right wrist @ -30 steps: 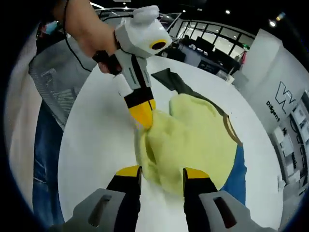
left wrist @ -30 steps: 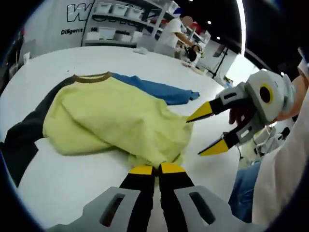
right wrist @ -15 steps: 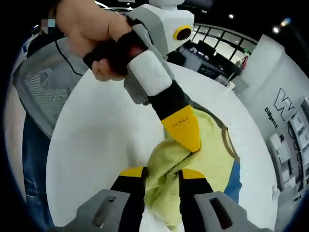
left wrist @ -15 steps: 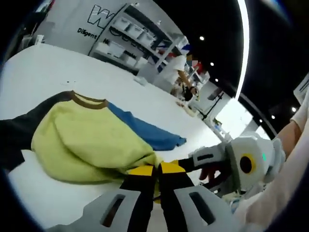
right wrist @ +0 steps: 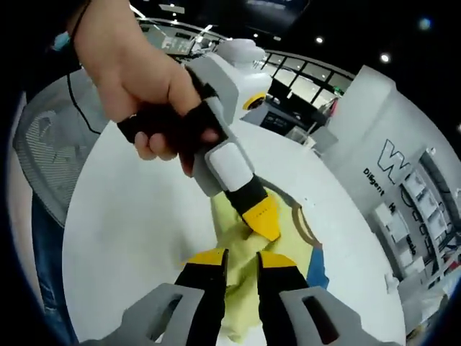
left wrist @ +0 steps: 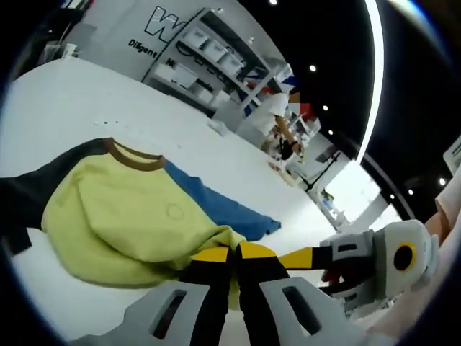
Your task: Fold the garment on the visible template until the final outline fits inside the template.
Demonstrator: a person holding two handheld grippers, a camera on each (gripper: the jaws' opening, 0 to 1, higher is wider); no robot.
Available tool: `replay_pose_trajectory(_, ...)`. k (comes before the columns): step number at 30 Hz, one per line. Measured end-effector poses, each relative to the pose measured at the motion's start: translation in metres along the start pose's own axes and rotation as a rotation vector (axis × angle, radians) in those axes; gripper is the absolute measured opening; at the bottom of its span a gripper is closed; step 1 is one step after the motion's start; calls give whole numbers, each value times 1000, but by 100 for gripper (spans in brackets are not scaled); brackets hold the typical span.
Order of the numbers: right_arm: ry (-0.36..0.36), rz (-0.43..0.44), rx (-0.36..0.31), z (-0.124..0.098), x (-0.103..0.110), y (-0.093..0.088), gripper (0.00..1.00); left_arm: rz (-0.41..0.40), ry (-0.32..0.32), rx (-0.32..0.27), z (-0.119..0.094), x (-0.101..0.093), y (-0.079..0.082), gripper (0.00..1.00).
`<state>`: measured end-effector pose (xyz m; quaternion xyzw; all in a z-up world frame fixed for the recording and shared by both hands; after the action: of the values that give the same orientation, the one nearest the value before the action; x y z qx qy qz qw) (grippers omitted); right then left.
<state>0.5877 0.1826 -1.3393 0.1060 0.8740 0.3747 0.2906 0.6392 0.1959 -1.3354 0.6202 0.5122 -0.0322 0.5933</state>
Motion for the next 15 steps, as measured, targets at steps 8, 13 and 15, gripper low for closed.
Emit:
replay_pose_trajectory(8, 8, 13, 121, 23, 2, -36, 25, -50, -23, -6, 8, -10, 6, 3)
replay_pose_trajectory(13, -6, 31, 119, 25, -11, -36, 0, -72, -47, 8, 11, -16, 2, 3)
replay_pose_trajectory(15, 32, 134, 83, 25, -11, -31, 0, -59, -64, 7, 10, -17, 3, 2)
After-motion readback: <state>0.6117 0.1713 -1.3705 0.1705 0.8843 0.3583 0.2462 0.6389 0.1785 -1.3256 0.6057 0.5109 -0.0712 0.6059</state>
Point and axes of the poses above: the point that each gripper's makers call its tool centre point, and the gripper's own axes: z roughly forward along the fingers, x roughly to its left, y roughly out of its top, the point moved 1 cm from there along -z, roughly backward along the fingers, and after that the axes turned 3 degrees about -x, right-handed, at the moved point
